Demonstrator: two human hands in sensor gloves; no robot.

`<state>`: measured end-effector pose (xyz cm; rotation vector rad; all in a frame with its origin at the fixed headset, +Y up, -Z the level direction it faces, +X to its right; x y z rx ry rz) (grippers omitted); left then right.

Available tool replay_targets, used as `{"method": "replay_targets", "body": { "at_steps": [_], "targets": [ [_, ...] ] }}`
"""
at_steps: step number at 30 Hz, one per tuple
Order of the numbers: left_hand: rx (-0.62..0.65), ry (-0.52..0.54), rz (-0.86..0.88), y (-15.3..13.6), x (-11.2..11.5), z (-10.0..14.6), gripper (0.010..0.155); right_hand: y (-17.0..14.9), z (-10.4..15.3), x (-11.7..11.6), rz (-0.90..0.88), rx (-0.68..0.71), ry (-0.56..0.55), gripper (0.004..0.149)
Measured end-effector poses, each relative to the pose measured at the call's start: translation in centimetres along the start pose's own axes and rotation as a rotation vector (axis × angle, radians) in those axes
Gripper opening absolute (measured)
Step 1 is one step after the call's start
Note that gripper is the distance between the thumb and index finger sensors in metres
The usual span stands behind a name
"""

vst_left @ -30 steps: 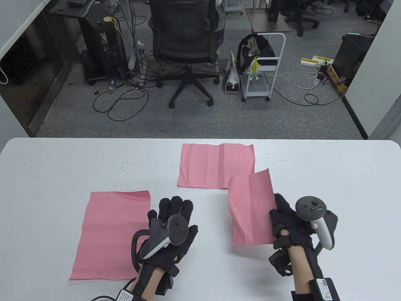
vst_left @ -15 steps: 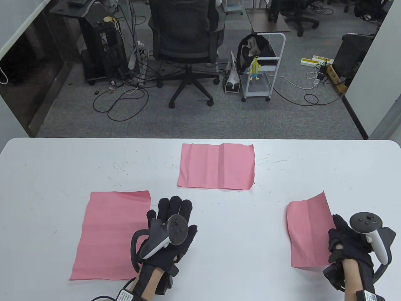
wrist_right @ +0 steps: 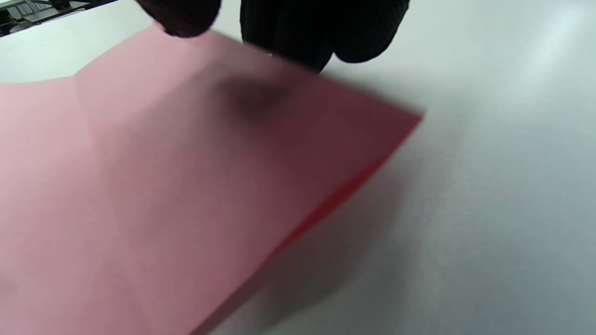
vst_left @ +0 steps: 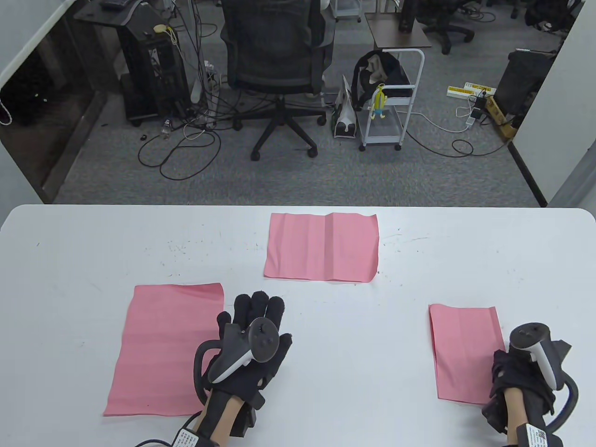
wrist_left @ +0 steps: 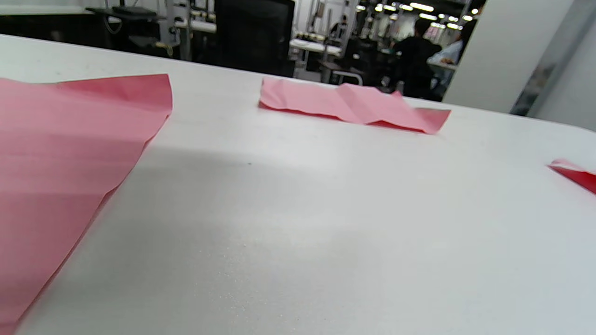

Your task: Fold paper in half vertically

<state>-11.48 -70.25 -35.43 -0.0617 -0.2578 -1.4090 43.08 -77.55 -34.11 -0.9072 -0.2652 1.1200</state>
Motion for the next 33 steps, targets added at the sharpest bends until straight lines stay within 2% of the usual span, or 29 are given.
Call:
{"method": "replay_targets", "body": {
  "at_steps": [3,5,9,13,18,24,28,33],
  "targets": [
    [0.003,-0.002,-0.002,0.1,0.0,0.0,0.077,1.3,0.9,1.2,-0.024,0.031,-0.033,0.069],
    [0.005,-0.003,-0.003,0.1,0.1,-0.1,0.077,3.3,2.1,2.2,-0.048,0.093,-0.043,0.069],
    [0.007,-0.005,-0.008,0.2,0.1,-0.1,0.077,9.4,5.2,3.7,-0.051,0.253,-0.058,0.069],
    [0.015,-0.01,-0.002,0.3,0.2,-0.1,0.077,16.8,8.4,3.5,-0.017,0.415,-0.055,0.069],
    [0.012,-0.014,-0.006,0.3,0.3,-0.1,0.077,26.2,10.9,0.5,0.1,0.54,-0.024,0.069],
    [0.009,-0.014,-0.006,0.2,0.3,-0.2,0.077,34.5,10.2,-4.9,0.188,0.605,0.072,0.067],
    [0.005,-0.009,-0.008,0.1,0.3,-0.2,0.077,37.9,8.2,-8.3,0.216,0.602,0.146,0.065],
    [-0.002,-0.019,-0.008,-0.1,0.5,-0.5,0.077,39.9,5.3,-12.1,0.262,0.549,0.196,0.064]
  ]
}}
Point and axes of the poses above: the tracker on the back of each hand, its own y axis roughly to the thumb side, its own z axis roughly from the fingertips to the wrist, x = y × z, the point moved 5 cm from there along -z, roughly from the wrist to the fingertips, and after that the axes turned 3 degrees about y, right-handed, at the moved point
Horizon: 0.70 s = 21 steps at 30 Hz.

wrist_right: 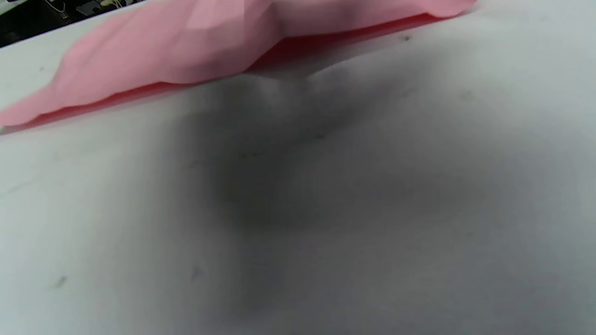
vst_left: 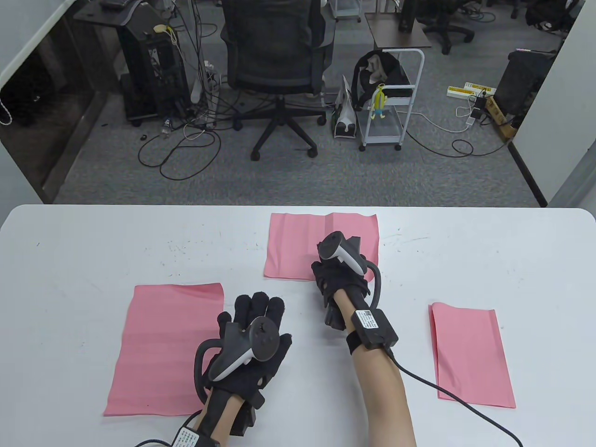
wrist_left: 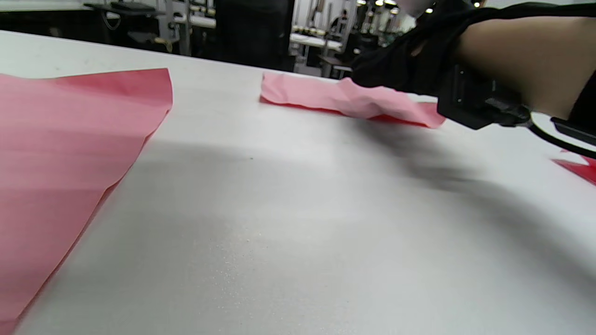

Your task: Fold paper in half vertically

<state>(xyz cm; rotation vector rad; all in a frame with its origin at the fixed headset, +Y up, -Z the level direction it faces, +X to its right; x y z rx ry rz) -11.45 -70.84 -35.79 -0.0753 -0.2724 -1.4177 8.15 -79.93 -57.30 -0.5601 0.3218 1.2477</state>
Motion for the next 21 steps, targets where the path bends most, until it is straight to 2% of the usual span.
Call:
{"method": "replay_targets", "body": {
  "at_steps": [8,10,16,21],
  "targets": [
    [-0.002,-0.008,-0.033,0.2,0.4,-0.1,0.077,-0.6,-2.2,-2.4,0.027,-0.036,0.099,0.065],
    [-0.001,-0.005,-0.04,0.3,0.4,-0.1,0.077,-0.5,-2.1,-2.3,0.021,-0.029,0.056,0.065],
    [-0.004,-0.006,-0.049,0.4,0.4,-0.1,0.077,-1.1,-1.8,-3.1,0.016,0.001,0.085,0.064],
    [0.0,-0.001,-0.048,0.4,0.3,0.0,0.077,-1.6,0.0,-4.4,0.035,0.014,0.091,0.064]
  ]
}}
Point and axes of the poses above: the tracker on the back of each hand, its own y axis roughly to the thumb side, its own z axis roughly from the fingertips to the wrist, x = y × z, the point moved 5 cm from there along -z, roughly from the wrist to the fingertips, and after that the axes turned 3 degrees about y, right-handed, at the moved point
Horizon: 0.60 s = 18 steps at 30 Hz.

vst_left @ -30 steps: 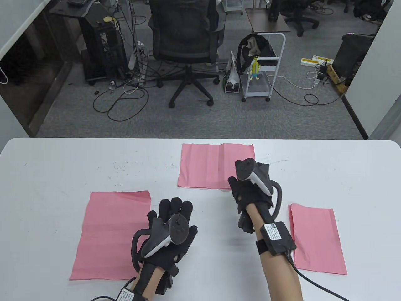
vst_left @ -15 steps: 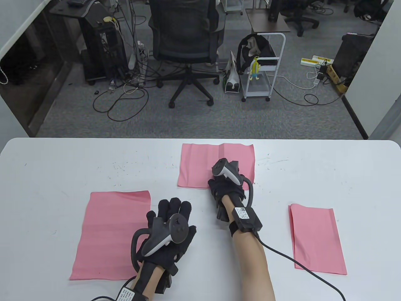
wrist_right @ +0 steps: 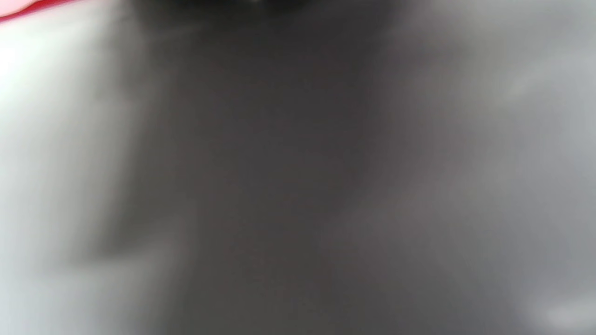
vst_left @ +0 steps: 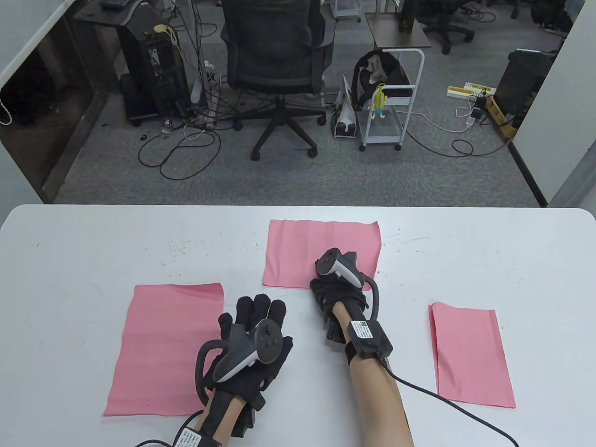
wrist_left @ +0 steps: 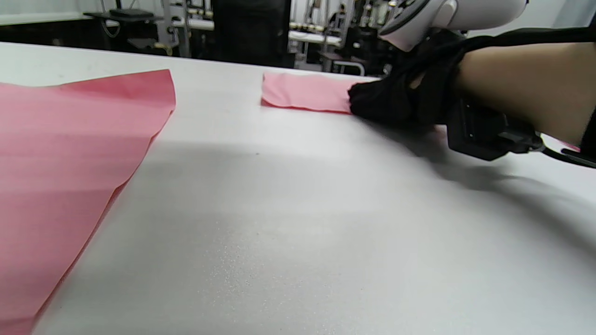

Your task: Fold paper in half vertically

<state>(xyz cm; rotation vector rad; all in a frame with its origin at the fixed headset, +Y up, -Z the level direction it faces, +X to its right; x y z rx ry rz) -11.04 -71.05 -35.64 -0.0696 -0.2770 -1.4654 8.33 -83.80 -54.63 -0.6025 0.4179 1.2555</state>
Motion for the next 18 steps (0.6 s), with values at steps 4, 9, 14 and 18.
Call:
{"method": "replay_targets", "body": {
  "at_steps": [4,9,14,18],
  "targets": [
    [0.007,-0.001,0.007,0.0,0.0,0.0,0.077,-0.5,2.0,-1.8,0.002,0.006,0.006,0.063],
    [0.019,0.005,0.007,0.2,-0.1,0.2,0.078,-1.2,5.1,-4.4,0.008,0.013,0.019,0.061],
    [0.023,0.01,0.006,0.3,-0.2,0.4,0.078,-1.8,7.8,-6.6,0.024,0.017,0.022,0.063],
    [0.03,0.012,-0.006,0.6,-0.1,0.5,0.078,-2.4,10.1,-8.3,0.035,0.022,0.018,0.062]
  ]
}}
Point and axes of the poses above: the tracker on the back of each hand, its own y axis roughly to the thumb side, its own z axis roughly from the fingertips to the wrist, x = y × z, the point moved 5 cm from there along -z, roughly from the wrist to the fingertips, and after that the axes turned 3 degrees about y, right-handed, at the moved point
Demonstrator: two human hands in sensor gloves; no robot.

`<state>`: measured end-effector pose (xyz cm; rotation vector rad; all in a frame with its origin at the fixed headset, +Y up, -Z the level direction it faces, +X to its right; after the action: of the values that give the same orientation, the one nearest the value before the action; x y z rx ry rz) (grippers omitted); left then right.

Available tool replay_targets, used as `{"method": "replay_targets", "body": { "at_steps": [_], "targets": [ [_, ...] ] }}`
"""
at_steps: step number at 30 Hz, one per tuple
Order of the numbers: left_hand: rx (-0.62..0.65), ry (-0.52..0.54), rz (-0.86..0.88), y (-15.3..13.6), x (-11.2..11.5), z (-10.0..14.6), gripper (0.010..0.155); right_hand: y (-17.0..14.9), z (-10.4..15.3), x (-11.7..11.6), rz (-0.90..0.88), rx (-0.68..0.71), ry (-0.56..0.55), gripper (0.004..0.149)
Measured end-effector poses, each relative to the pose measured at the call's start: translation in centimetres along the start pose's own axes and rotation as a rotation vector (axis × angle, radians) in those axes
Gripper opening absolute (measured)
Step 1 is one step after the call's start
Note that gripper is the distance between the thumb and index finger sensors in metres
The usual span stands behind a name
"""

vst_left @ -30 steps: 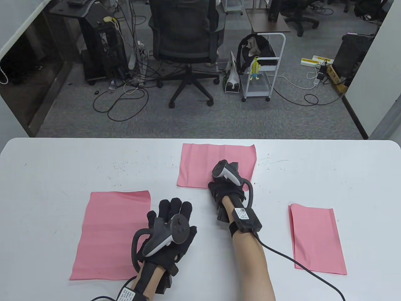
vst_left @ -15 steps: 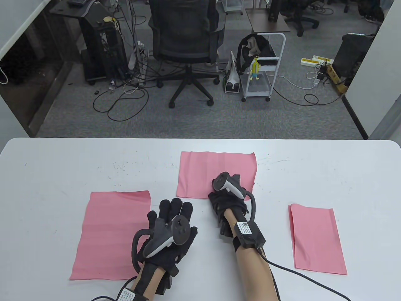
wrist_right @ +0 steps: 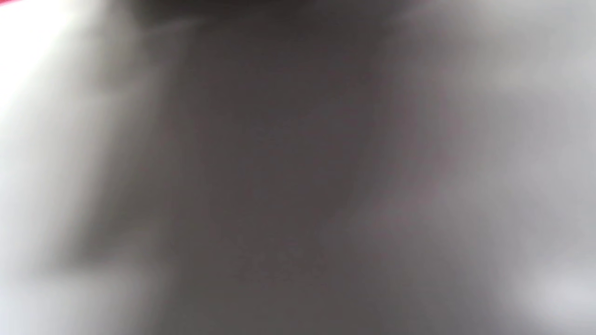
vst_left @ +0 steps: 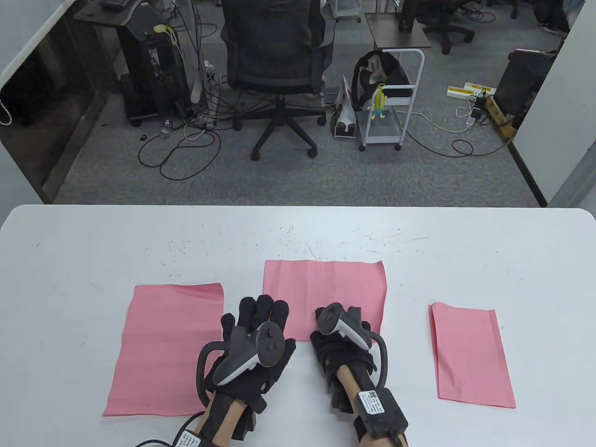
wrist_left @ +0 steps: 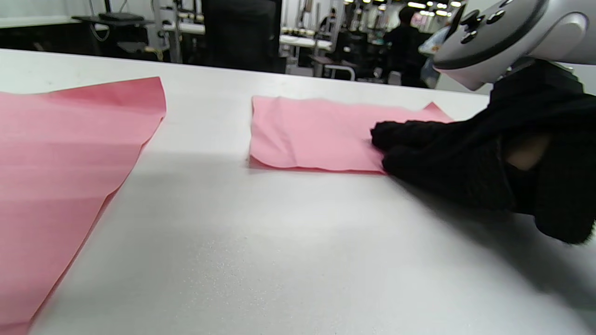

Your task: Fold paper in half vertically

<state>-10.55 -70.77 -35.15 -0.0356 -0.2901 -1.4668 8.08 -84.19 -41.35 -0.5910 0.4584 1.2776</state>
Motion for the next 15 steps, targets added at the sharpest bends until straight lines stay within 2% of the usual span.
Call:
{"method": "replay_targets", "body": {
  "at_steps": [15],
  "targets": [
    [0.003,-0.023,-0.025,0.2,0.8,-0.1,0.078,-1.0,7.1,-5.3,0.119,0.018,0.034,0.065]
  ]
}}
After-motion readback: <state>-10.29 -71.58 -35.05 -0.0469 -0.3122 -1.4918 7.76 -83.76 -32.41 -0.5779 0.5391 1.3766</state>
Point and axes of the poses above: the tracker on the back of each hand, its own y axis roughly to the thumb side, its own z axis roughly from the fingertips to the wrist, x = y × z, the point moved 5 cm from there along -z, roughly from the wrist to the fingertips, and after that the axes turned 3 degrees about y, right-handed, at the moved point
